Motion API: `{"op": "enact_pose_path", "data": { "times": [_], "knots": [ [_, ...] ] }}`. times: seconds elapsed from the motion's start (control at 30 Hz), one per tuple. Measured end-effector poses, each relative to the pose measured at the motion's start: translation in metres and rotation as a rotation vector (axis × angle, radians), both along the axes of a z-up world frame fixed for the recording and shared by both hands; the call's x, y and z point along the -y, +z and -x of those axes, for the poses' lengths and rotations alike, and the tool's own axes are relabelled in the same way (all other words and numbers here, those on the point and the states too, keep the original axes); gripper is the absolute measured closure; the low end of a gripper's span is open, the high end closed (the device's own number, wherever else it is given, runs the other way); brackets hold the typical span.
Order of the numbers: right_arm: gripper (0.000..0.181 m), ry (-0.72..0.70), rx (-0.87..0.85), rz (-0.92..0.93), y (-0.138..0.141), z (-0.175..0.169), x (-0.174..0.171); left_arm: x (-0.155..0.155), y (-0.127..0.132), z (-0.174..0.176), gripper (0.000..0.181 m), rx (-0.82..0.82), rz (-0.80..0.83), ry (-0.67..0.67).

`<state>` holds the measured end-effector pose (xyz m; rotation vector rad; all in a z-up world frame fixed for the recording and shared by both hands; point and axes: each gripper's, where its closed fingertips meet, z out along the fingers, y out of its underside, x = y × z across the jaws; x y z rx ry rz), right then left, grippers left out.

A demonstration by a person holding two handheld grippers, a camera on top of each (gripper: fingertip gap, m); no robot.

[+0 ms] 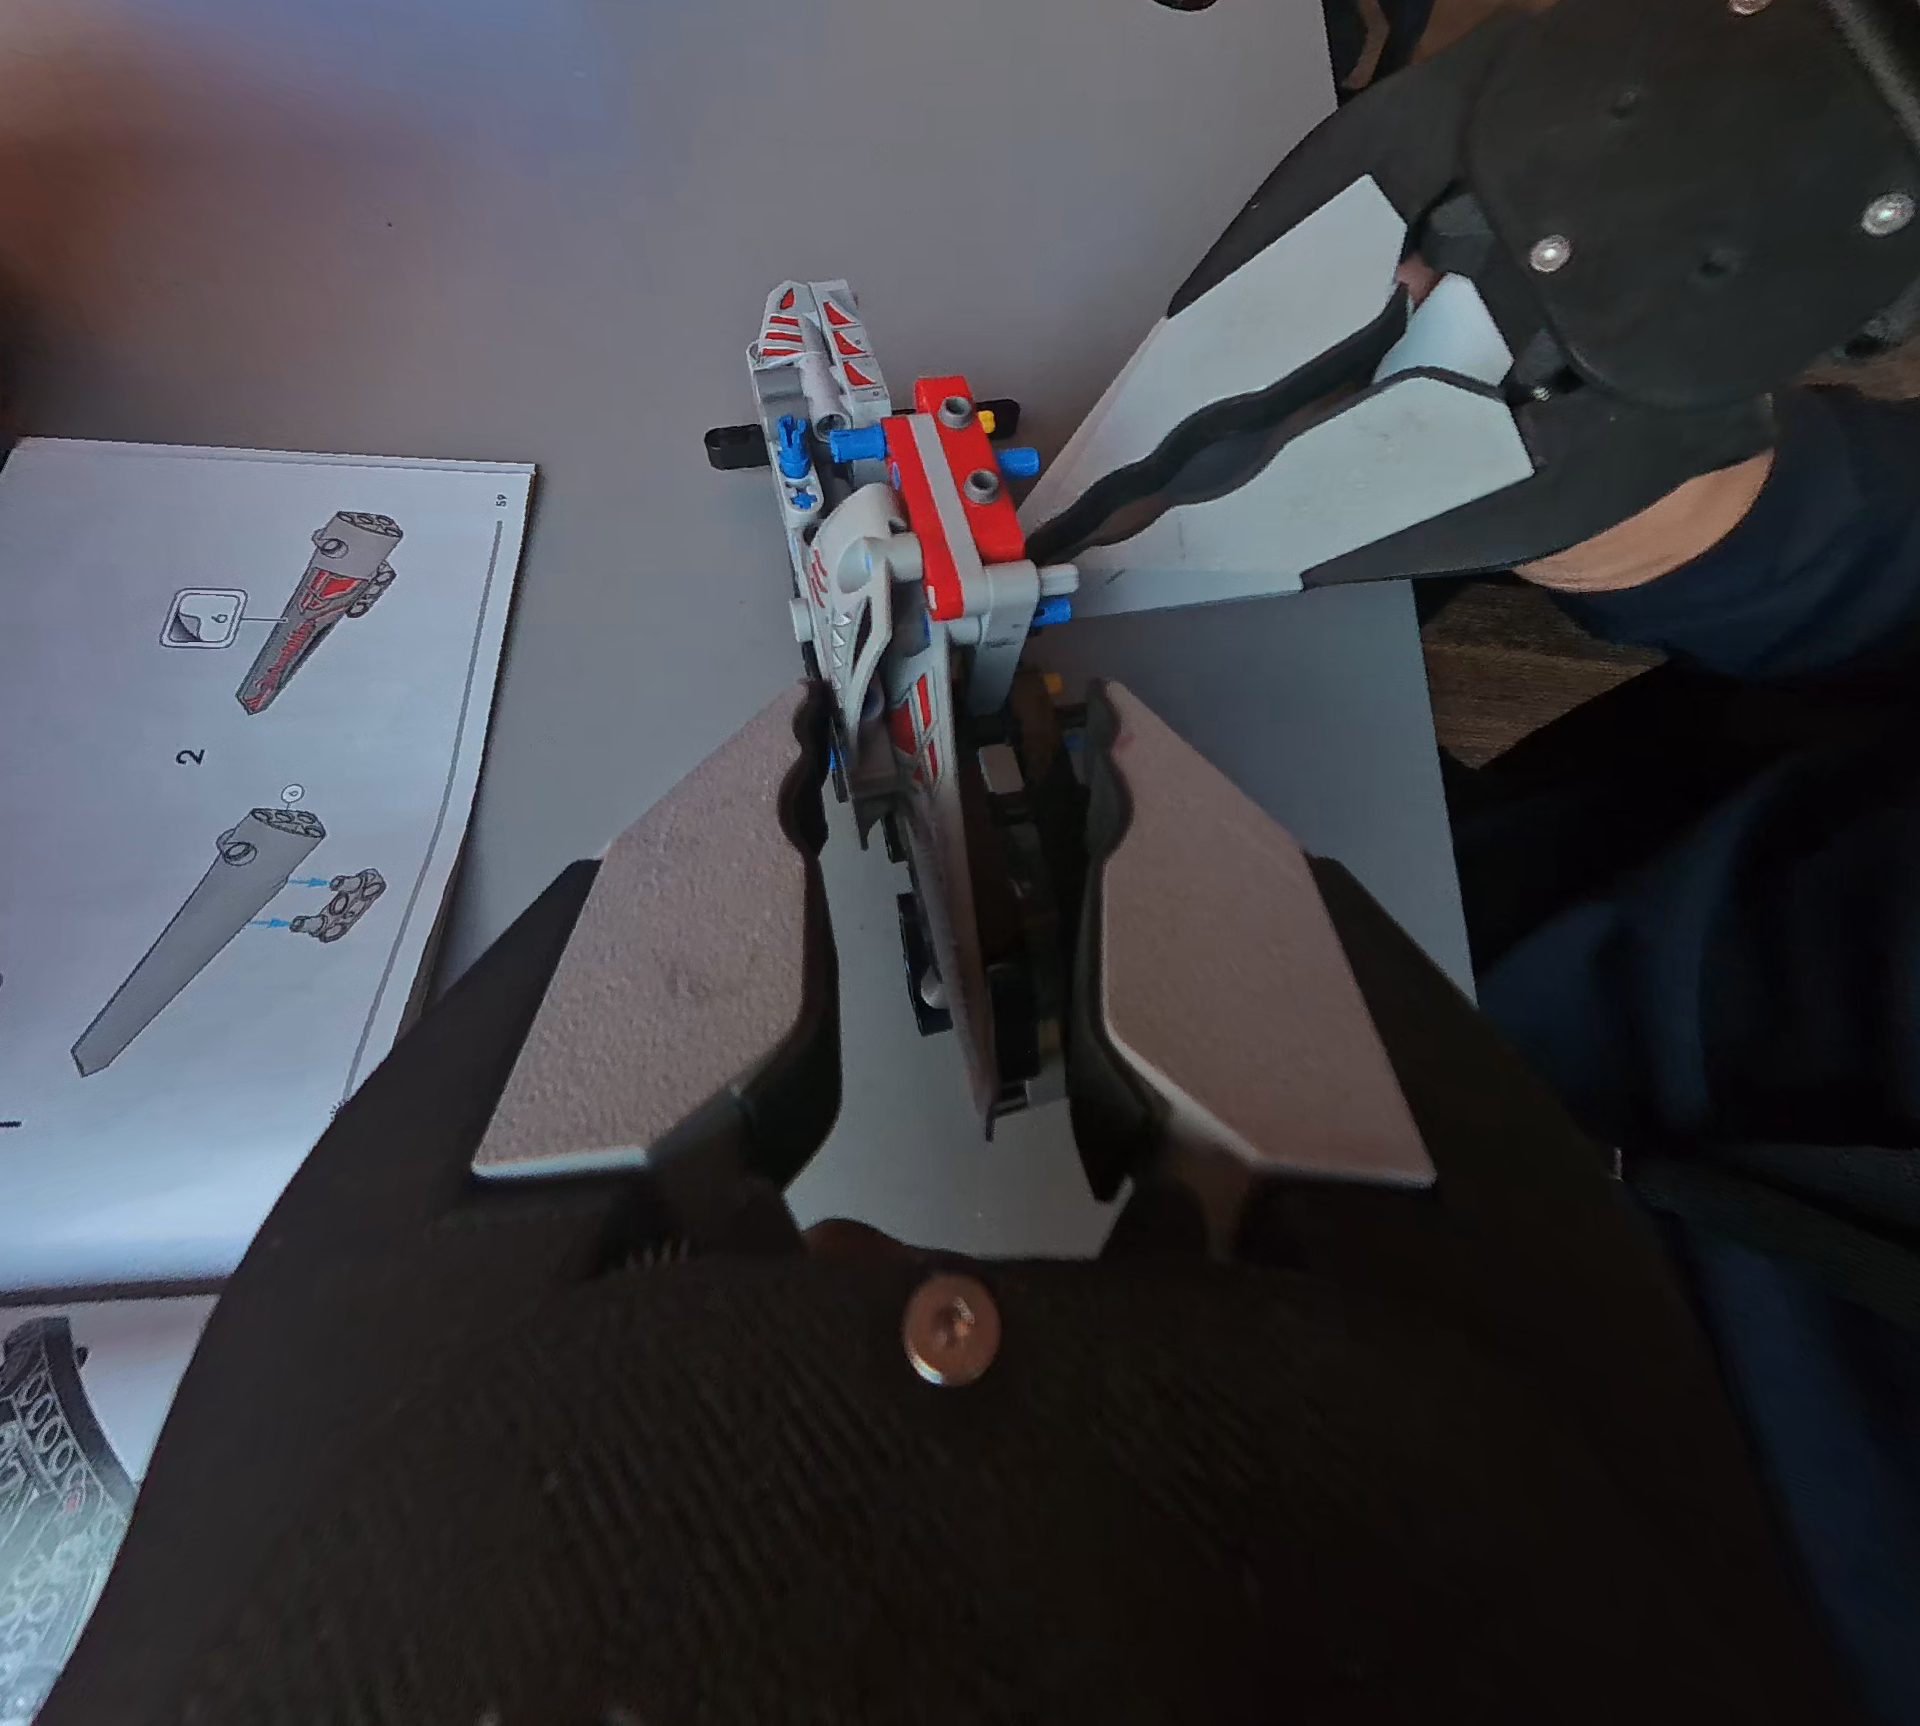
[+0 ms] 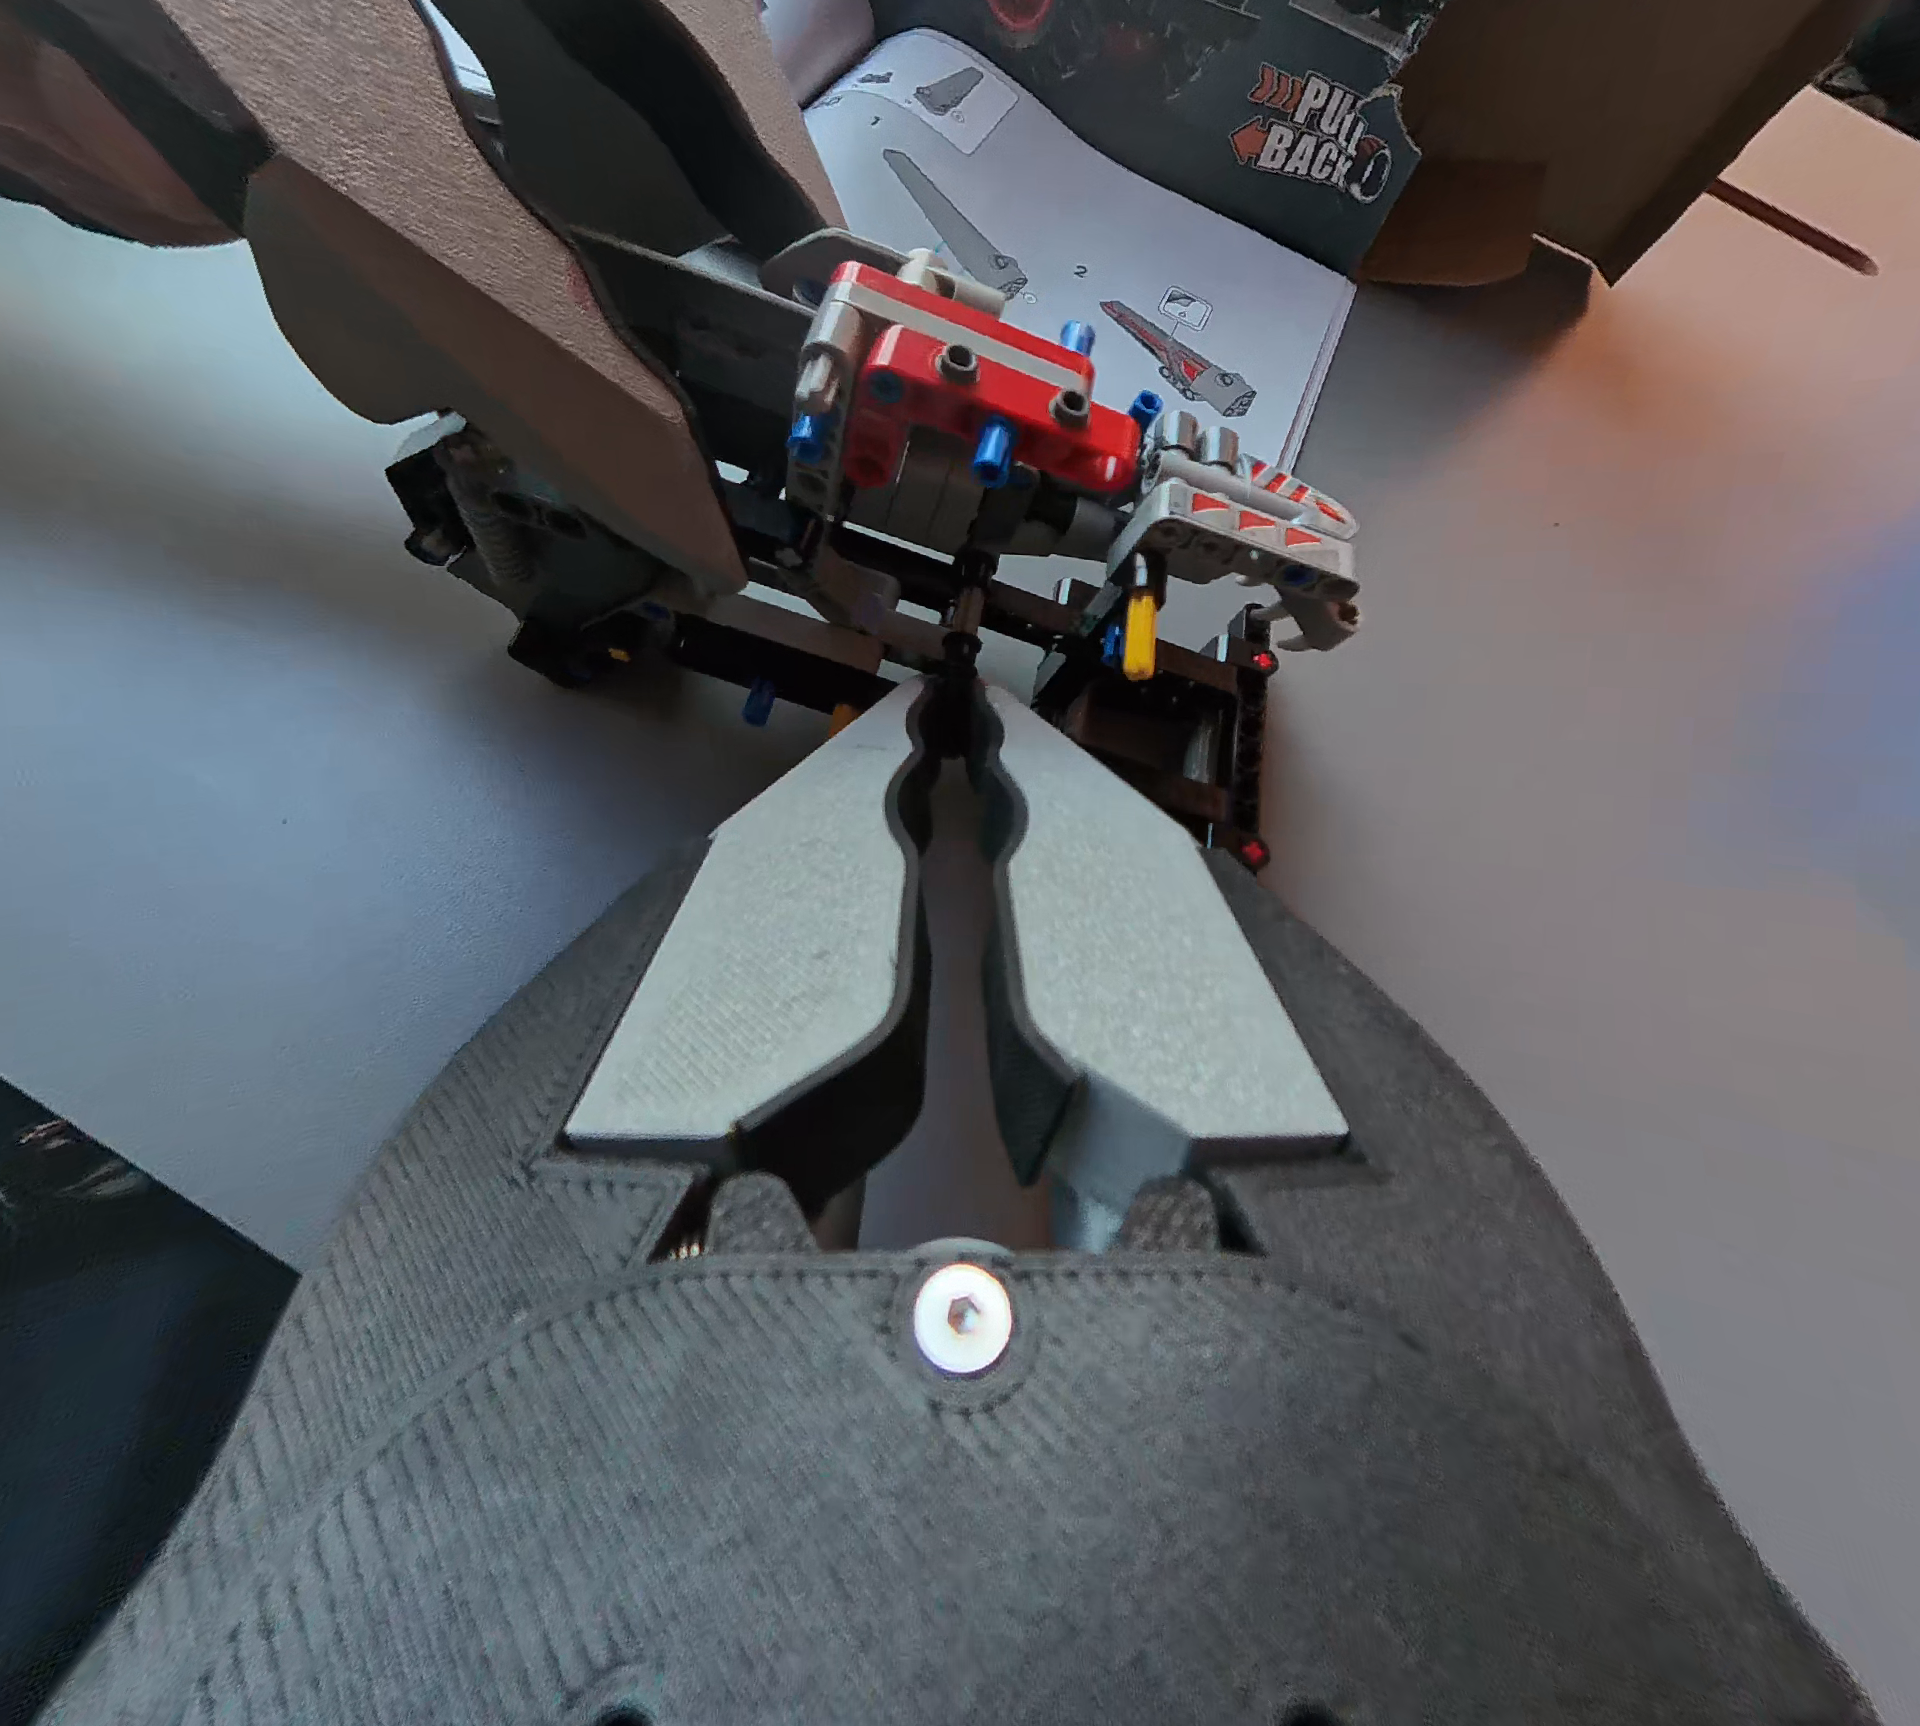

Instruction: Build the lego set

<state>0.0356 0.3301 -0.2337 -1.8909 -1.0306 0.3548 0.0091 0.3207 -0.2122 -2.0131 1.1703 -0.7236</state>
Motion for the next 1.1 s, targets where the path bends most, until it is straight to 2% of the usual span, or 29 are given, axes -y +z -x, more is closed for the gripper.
{"op": "enact_pose_path", "data": {
  "times": [0.3, 0.53, 0.6, 0.73, 0.8, 0.9, 0.97, 1.07, 1.1],
  "knots": [
    [0.179, -0.005, 0.033, -0.027, 0.001, -0.001, -0.008, 0.004, 0.001, -0.001, 0.134, 0.018, 0.034, -0.028],
    [0.179, 0.032, -0.026, 0.000, 0.000, 0.002, -0.012, 0.000, 0.004, 0.002, 0.133, 0.042, 0.069, -0.014],
    [0.180, 0.045, -0.047, 0.002, 0.001, 0.001, -0.011, 0.000, 0.010, 0.003, 0.136, 0.078, 0.095, -0.020],
    [0.179, 0.061, -0.053, -0.001, 0.002, -0.002, -0.011, -0.014, 0.035, 0.017, 0.134, 0.133, 0.047, 0.016],
    [0.178, 0.079, -0.057, -0.002, 0.002, -0.002, -0.010, -0.025, 0.039, 0.027, 0.136, 0.134, 0.030, 0.039],
    [0.172, 0.117, -0.070, 0.001, 0.004, 0.000, -0.008, -0.043, 0.026, 0.036, 0.143, 0.106, 0.022, 0.069],
    [0.172, 0.130, -0.069, 0.009, 0.003, -0.001, -0.007, -0.048, 0.017, 0.030, 0.148, 0.132, 0.053, 0.043],
    [0.177, 0.129, -0.041, 0.017, -0.001, -0.002, -0.010, -0.042, 0.003, 0.013, 0.155, 0.189, 0.185, -0.042],
    [0.177, 0.121, -0.029, 0.010, -0.002, -0.003, -0.011, -0.039, 0.003, 0.009, 0.162, 0.225, 0.246, -0.063]
  ]
}}
